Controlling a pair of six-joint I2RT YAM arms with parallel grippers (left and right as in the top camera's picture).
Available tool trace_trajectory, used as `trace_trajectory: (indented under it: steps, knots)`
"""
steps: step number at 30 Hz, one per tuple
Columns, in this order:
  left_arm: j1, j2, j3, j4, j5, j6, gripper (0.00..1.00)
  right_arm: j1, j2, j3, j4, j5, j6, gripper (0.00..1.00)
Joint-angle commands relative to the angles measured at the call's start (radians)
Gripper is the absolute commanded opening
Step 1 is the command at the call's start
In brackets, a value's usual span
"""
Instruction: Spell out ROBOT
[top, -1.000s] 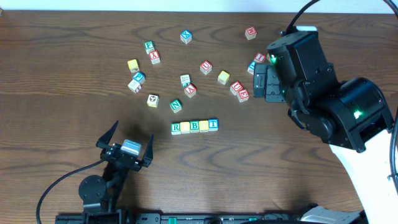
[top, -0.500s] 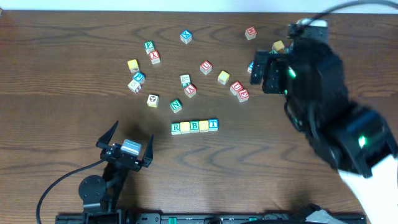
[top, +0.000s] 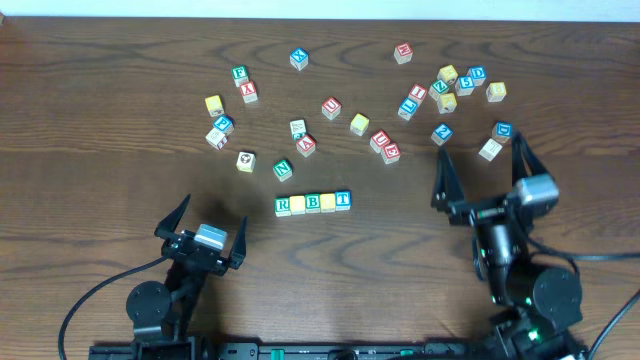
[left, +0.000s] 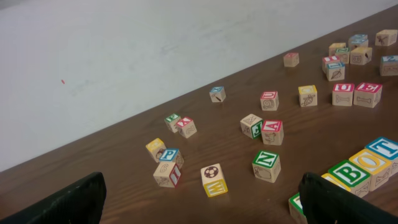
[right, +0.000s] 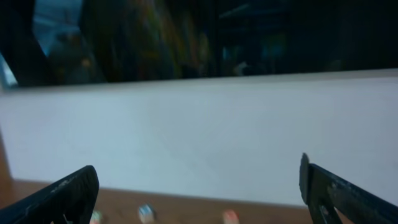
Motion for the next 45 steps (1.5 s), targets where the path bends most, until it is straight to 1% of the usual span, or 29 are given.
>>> trace_trajectory:
  steps: [1,9,12,16,17,24,28,45]
  knots:
    - [0.005,-0.006,-0.023,-0.029,0.013,-0.013,0.97,-0.073,-0.129,-0.1,-0.035,-0.059,-0.026,0.99]
    - [0.005,-0.006,-0.023,-0.029,0.013,-0.013,0.97,-0.201,-0.361,-0.233,-0.193,-0.113,-0.035,0.99]
    - [0.005,-0.006,-0.023,-0.029,0.013,-0.013,0.97,-0.224,-0.441,-0.303,-0.214,-0.14,-0.042,0.99]
    - [0.005,-0.006,-0.023,-0.029,0.013,-0.013,0.97,-0.225,-0.504,-0.376,-0.233,-0.143,-0.041,0.99]
    - [0.005,-0.006,-0.023,-0.029,0.013,-0.013,0.97,-0.225,-0.515,-0.373,-0.275,-0.143,-0.041,0.99]
    - [0.005,-0.006,-0.023,-0.029,0.013,-0.013,0.97,-0.26,-0.523,-0.373,-0.405,-0.141,-0.041,0.99]
    - [0.005,-0.006,-0.023,-0.029,0.013,-0.012,0.97,-0.264,-0.523,-0.373,-0.518,-0.142,-0.041,0.99]
    - [0.005,-0.006,-0.023,-0.029,0.013,-0.013,0.97,-0.264,-0.523,-0.373,-0.521,-0.147,-0.052,0.99]
